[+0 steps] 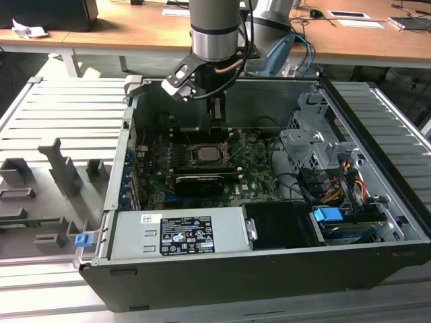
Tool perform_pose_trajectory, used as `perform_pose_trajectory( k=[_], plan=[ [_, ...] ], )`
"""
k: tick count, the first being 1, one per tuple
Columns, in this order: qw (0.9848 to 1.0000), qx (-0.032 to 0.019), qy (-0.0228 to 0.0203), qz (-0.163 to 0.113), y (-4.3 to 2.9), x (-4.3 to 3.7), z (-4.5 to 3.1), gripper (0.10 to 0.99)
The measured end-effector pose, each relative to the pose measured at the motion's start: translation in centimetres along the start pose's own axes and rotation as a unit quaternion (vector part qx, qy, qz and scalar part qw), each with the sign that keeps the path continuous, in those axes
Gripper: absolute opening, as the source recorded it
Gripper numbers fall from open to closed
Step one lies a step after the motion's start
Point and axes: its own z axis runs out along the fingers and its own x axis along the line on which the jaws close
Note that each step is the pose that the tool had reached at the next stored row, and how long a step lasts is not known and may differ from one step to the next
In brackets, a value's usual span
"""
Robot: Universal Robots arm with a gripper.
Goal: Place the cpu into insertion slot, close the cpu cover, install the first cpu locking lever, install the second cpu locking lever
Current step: 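Close the cpu cover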
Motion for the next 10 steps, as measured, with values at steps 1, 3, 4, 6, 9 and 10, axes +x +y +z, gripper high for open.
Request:
perform_pose_trajectory(
  k=[1, 3, 4, 6, 9, 10],
  plan=[
    [1.0, 0.0, -0.0001, 0.0, 0.0, 0.0, -0.04, 0.106],
    [1.0, 0.0, -0.0002, 0.0, 0.01, 0.0, -0.13, 0.106],
    [1.0, 0.0, -0.0002, 0.0, 0.01, 0.0, -0.18, 0.106],
    [1.0, 0.0, -0.0002, 0.0, 0.03, 0.01, -0.34, 0.106],
    [1.0, 0.0006, -0.0002, 0.0, 1.14, 0.03, -0.42, 0.106],
    [1.0, 0.0011, -0.0002, 0.0, 1.67, 0.04, -0.38, 0.106]
  ],
)
